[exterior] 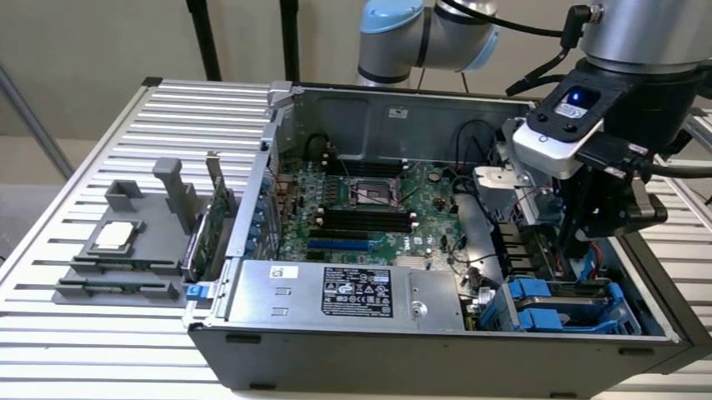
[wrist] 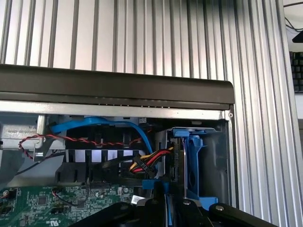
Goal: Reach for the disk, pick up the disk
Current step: 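Pick up the disk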
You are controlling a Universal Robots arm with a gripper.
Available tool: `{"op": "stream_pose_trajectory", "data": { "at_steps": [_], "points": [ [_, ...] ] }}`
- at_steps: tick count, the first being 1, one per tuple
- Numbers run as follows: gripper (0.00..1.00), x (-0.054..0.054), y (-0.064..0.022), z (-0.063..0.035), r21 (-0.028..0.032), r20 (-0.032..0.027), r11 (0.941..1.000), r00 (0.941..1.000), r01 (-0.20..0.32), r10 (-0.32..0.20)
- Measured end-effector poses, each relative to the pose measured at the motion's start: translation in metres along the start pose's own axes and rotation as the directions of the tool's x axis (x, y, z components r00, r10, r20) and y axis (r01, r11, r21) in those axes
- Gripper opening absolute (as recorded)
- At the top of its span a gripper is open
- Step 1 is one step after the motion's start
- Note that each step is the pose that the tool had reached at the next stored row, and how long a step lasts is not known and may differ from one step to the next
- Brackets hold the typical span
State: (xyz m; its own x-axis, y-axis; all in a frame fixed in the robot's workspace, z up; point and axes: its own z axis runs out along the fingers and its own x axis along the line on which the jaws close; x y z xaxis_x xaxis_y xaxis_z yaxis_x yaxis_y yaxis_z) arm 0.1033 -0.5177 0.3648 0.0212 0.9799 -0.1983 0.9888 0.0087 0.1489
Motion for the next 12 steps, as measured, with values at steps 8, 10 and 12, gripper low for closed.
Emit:
{"op": "stream_pose_trajectory", "data": {
  "at_steps": [8,10,12],
  "points": [
    [0.16,-0.012,0.0087,0.0063,0.0179,-0.0068,0.9998,1.0000,0.003,-0.003],
    [0.16,-0.015,0.0085,0.0079,0.0213,-0.0107,0.9998,0.9999,0.003,-0.003],
    [0.16,-0.016,0.0083,0.0091,0.0247,-0.0154,0.9997,0.9999,0.003,-0.002]
  ]
}}
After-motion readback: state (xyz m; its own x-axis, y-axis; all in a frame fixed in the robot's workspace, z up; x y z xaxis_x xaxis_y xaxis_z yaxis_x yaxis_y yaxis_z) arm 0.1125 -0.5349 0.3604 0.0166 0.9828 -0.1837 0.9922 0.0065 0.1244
